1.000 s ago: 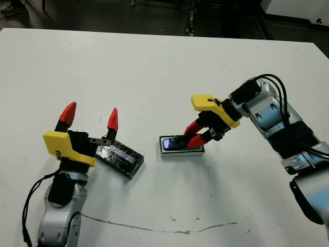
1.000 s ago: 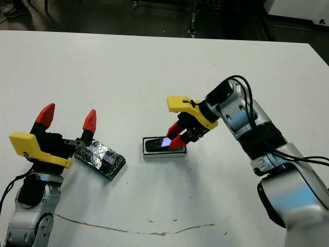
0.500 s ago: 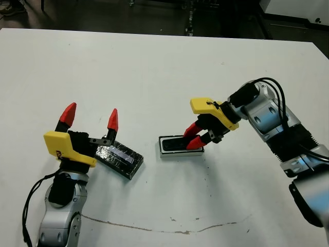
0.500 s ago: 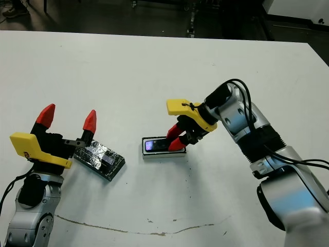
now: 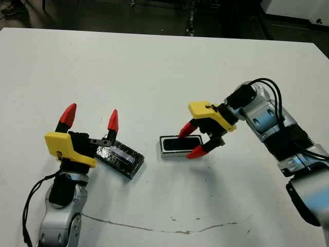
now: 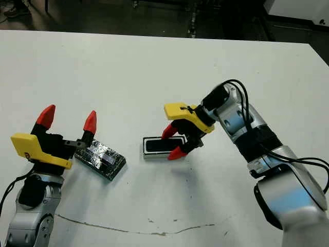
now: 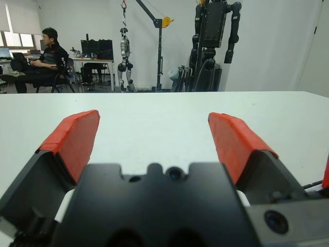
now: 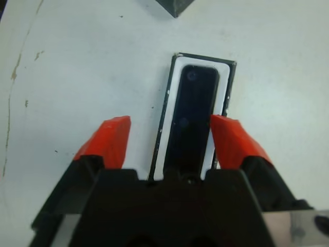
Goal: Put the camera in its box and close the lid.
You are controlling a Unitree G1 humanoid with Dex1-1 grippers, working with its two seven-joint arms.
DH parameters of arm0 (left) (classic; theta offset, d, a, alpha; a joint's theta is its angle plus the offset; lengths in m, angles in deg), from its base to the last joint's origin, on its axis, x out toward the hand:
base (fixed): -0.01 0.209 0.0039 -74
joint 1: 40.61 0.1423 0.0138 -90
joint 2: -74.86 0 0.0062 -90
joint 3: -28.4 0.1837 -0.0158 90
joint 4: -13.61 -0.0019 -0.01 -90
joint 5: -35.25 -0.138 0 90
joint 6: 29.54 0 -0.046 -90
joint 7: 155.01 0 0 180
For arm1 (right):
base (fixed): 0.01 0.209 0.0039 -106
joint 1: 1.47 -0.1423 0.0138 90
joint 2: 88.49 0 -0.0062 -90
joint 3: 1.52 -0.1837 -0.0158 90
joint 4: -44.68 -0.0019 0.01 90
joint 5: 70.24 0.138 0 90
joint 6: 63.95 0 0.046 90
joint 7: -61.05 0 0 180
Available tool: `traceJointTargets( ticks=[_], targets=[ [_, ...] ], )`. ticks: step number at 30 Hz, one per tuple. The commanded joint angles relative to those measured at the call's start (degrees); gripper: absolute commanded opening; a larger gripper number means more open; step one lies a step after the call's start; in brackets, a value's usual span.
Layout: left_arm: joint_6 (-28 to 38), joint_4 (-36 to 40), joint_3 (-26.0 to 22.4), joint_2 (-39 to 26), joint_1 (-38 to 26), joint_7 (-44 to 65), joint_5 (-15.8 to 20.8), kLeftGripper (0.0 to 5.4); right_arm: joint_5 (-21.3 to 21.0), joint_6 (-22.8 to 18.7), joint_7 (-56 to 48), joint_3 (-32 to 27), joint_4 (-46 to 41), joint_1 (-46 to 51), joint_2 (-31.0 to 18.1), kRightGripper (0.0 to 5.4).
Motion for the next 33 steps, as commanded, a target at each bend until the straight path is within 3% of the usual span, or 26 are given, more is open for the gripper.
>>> traceJointTargets(
  ticks=[1, 7, 16, 21, 24, 27, 33],
  targets=[
    [-0.74, -0.01, 0.05, 0.17, 0.57, -0.28, -0.07, 5.40, 1.34, 2.19, -0.34, -1.19, -0.51, -0.41, -1.66, 4.74],
    [-0.89, 0.18, 0.15, 0.10, 0.66, -0.47, -0.43, 5.40, 4.78, -0.06, -0.34, -5.24, -3.74, 0.71, -3.78, 5.38],
    [-0.74, 0.06, 0.28, 0.10, 0.64, -0.57, -0.74, 5.40, 9.63, -13.82, 2.56, -13.62, -13.37, 2.03, -8.64, 5.38],
    [-0.74, 0.06, 0.28, 0.26, 0.60, -0.49, -0.76, 5.40, 12.68, -22.41, 14.55, -22.55, -22.75, 7.58, -9.78, 5.38],
    [-0.66, 0.07, 0.18, 0.33, 0.44, -0.34, -0.40, 5.40, 13.54, -26.94, 28.99, -30.91, -32.69, 16.53, -6.98, 5.17],
    [-0.38, -0.03, 0.01, 0.02, 0.27, -0.09, -0.44, 5.40, 14.89, -25.66, 41.12, -38.07, -40.79, 26.52, -2.05, 4.67],
    [-0.83, 0.55, -0.10, -0.58, -0.14, -0.09, -0.98, 5.40, 18.93, -23.02, 56.71, -45.60, -52.03, 41.40, 7.01, 3.78]
  ],
)
